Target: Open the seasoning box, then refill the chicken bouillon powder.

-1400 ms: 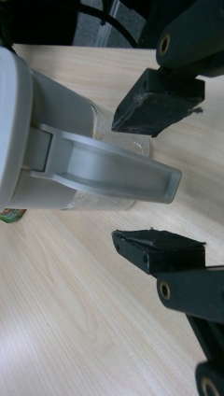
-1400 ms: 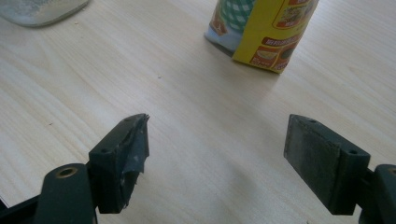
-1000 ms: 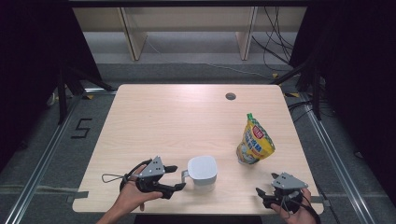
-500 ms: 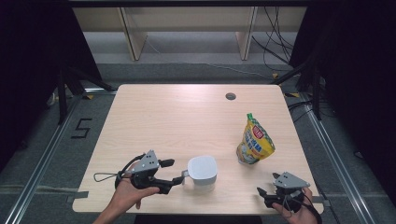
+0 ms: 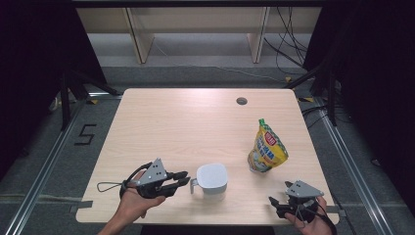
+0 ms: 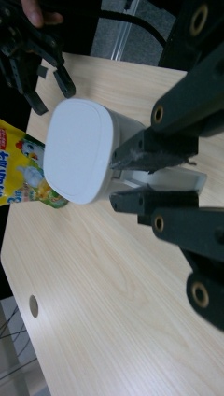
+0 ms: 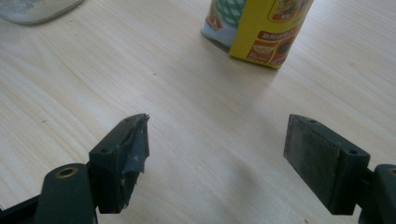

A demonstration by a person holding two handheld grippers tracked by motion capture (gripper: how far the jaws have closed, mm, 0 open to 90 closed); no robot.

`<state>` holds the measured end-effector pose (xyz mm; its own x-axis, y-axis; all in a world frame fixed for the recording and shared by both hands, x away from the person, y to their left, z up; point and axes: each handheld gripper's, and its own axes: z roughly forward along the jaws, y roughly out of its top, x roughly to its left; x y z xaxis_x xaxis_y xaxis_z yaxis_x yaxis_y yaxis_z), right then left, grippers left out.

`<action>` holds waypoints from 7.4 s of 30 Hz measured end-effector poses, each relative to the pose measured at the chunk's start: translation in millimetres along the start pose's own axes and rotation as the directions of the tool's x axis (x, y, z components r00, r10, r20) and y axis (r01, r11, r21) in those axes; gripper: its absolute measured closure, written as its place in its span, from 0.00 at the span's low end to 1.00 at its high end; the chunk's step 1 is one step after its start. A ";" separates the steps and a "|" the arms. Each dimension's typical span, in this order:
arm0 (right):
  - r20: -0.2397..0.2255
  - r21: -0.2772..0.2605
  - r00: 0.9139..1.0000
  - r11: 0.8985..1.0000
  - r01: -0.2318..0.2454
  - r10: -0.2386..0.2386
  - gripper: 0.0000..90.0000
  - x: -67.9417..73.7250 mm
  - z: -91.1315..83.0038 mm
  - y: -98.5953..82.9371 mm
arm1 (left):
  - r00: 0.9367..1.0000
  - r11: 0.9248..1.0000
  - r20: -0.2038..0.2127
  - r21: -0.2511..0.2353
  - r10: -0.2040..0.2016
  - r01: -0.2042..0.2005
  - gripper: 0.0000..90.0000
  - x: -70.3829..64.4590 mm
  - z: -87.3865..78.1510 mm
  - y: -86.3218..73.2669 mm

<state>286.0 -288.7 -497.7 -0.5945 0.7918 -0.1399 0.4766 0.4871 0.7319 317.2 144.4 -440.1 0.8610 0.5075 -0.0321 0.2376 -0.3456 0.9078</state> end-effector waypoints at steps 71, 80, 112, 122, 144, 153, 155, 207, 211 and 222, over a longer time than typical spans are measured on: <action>-0.298 -0.404 0.941 0.914 0.028 -0.161 1.00 66.7 14.2 81.4 | 0.997 0.996 0.063 -0.065 -0.049 0.053 0.98 1.0 21.2 3.2; -0.285 -0.392 0.937 0.916 0.079 -0.203 1.00 72.8 16.2 97.0 | 0.996 0.996 0.071 -0.066 -0.055 0.059 0.96 2.5 20.3 1.8; -0.321 -0.478 0.893 0.868 0.136 -0.316 0.99 105.4 23.6 134.7 | 0.995 0.995 0.041 0.036 -0.094 0.093 0.29 18.4 10.4 -48.3; -0.347 -0.472 0.869 0.867 0.162 -0.352 0.96 119.8 32.4 139.8 | 0.995 0.995 0.036 0.039 -0.098 0.097 0.29 19.9 8.8 -50.5; -0.222 -0.388 0.966 0.921 0.041 -0.136 0.60 58.3 22.7 90.2 | 0.992 0.992 -0.052 0.042 -0.116 0.119 0.22 11.8 -2.9 -57.4; -0.170 -0.334 0.985 0.941 -0.049 -0.009 0.57 35.9 4.6 60.5 | 0.991 0.990 -0.056 0.058 -0.125 0.129 0.21 8.6 -3.5 -56.7; -0.135 -0.339 0.991 0.939 -0.050 0.004 0.57 31.0 1.8 54.9 | 0.995 0.994 -0.058 0.066 -0.087 0.090 0.21 11.3 -4.6 -55.7; 0.070 -0.331 0.989 0.938 -0.099 0.129 0.17 -10.5 33.2 37.0 | 0.997 0.995 -0.049 0.067 -0.067 0.071 0.23 5.3 0.3 -53.0; 0.064 -0.335 0.988 0.935 -0.114 0.144 0.17 -14.7 39.2 37.6 | 0.995 0.993 -0.051 0.083 -0.082 0.086 0.23 5.7 1.9 -54.0; 0.071 -0.352 0.985 0.928 -0.121 0.155 0.18 -19.9 57.3 41.0 | 0.994 0.992 -0.054 0.081 -0.090 0.095 0.23 3.6 2.0 -54.5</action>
<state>354.5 -263.5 -503.1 -0.4655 0.8821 -0.0717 0.2866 0.2269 0.9308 308.2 163.5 -490.5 0.8104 0.5788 -0.0912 0.3537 -0.3591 0.8637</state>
